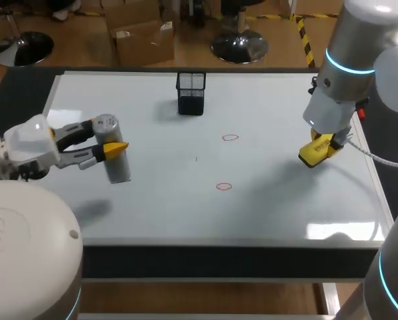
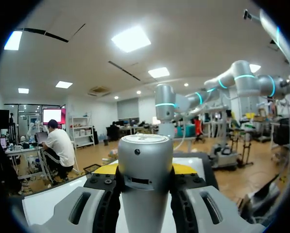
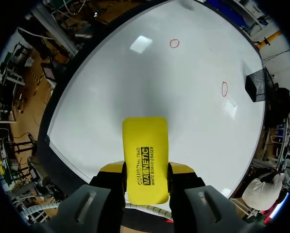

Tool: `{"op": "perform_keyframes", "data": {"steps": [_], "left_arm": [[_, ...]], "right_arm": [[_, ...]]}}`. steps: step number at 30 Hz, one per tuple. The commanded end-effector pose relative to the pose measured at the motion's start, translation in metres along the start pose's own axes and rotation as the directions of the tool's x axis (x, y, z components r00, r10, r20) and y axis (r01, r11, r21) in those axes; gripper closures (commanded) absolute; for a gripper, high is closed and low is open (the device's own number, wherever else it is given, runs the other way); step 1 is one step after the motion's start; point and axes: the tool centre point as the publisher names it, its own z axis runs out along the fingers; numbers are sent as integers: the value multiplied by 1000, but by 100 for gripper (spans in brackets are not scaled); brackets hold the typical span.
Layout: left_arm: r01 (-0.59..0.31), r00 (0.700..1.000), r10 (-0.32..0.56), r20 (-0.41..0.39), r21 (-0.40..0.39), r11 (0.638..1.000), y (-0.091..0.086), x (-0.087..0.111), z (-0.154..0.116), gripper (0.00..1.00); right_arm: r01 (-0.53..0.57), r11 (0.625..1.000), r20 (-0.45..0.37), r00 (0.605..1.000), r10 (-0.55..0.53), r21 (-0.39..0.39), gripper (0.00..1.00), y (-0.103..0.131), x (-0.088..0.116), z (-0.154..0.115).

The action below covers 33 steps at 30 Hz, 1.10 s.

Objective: Pick up the inspection probe, press it on each red-marked spot on the whiteboard one by one, put down the probe, pick up the eraser, and wipe off all the red marks.

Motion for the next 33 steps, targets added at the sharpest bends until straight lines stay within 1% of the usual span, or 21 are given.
{"op": "perform_keyframes", "data": {"steps": [1,9,14,16,23,33], "left_arm": [[4,997,-3,-71,6,1000,0,-14,36,100],[5,980,1,-201,30,1000,-8,-12,103,100],[10,969,0,-245,38,999,-10,-13,140,100],[25,964,-11,-265,47,999,-9,-13,154,100],[31,954,-17,-299,41,999,-2,-12,199,100],[32,943,-16,-333,45,998,12,-21,251,100]], "right_arm": [[1,1000,-1,1000,-1,2,100,0,0,0],[1,1000,-1,1000,-1,2,100,0,0,0],[1,1000,-1,1000,-1,2,100,0,0,0],[1,1000,-1,1000,-1,2,100,0,0,0],[1,1000,-1,1000,-1,2,100,0,0,0],[1,1000,-1,1000,-1,2,100,0,0,0]]}}
